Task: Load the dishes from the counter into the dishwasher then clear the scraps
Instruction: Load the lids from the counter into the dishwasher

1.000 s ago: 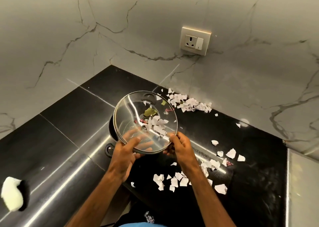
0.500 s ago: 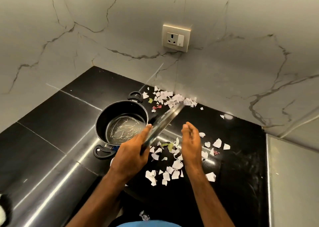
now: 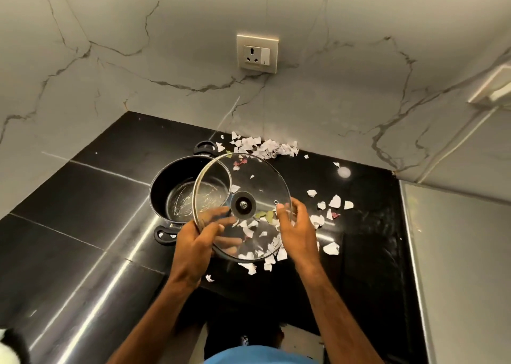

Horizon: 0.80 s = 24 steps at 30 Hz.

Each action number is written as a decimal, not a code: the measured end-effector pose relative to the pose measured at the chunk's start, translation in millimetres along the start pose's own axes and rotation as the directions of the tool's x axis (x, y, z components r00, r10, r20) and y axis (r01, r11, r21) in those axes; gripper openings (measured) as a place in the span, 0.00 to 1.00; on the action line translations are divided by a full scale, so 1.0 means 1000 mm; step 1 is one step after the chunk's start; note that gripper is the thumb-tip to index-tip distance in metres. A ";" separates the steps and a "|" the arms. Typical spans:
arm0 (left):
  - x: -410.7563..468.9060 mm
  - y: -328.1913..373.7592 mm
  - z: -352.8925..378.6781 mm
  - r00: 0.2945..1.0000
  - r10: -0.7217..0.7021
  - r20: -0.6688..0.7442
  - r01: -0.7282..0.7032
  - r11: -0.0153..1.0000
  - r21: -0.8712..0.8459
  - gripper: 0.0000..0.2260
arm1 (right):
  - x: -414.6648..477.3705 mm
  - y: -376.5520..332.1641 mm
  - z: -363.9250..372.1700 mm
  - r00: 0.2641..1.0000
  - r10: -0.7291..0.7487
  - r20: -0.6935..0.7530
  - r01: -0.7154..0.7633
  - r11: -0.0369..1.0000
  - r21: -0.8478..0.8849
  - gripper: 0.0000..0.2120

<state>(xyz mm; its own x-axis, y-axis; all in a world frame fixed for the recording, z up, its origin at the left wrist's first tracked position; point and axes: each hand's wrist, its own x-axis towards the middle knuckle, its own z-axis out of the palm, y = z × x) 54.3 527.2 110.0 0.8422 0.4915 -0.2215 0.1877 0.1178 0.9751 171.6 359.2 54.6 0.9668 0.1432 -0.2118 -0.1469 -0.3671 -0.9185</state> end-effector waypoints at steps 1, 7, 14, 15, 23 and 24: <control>-0.004 -0.001 0.000 1.000 0.028 0.011 -0.029 0.997 0.066 0.17 | -0.006 0.002 -0.002 1.000 0.009 -0.028 -0.011 0.998 -0.059 0.30; -0.032 -0.006 -0.007 0.997 0.071 0.004 -0.071 0.990 0.120 0.16 | -0.064 0.018 -0.011 0.980 -0.195 0.044 0.200 0.960 -0.196 0.25; -0.084 -0.026 -0.026 0.997 0.067 0.033 -0.072 0.981 0.178 0.15 | -0.123 0.026 0.000 0.996 -0.063 0.056 0.079 0.919 -0.387 0.23; -0.088 -0.029 -0.028 0.998 0.056 0.026 -0.060 0.982 0.177 0.16 | -0.125 0.026 0.001 0.998 -0.044 0.051 0.061 0.907 -0.417 0.21; -0.122 -0.046 -0.051 0.998 0.000 0.070 -0.013 0.984 0.177 0.17 | -0.168 0.039 0.020 1.000 0.010 0.020 0.002 0.844 -0.536 0.04; -0.123 -0.046 -0.054 0.998 0.000 0.069 -0.012 0.985 0.172 0.16 | -0.169 0.040 0.022 1.000 0.001 0.018 0.009 0.841 -0.542 0.03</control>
<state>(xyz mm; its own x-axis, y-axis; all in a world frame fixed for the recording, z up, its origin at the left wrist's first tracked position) -85.0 507.9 91.6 0.8751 0.4308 -0.2204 0.2616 -0.0380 0.9644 -2.7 340.6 46.5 0.9627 0.1597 -0.2186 -0.0011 -0.8050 -0.5933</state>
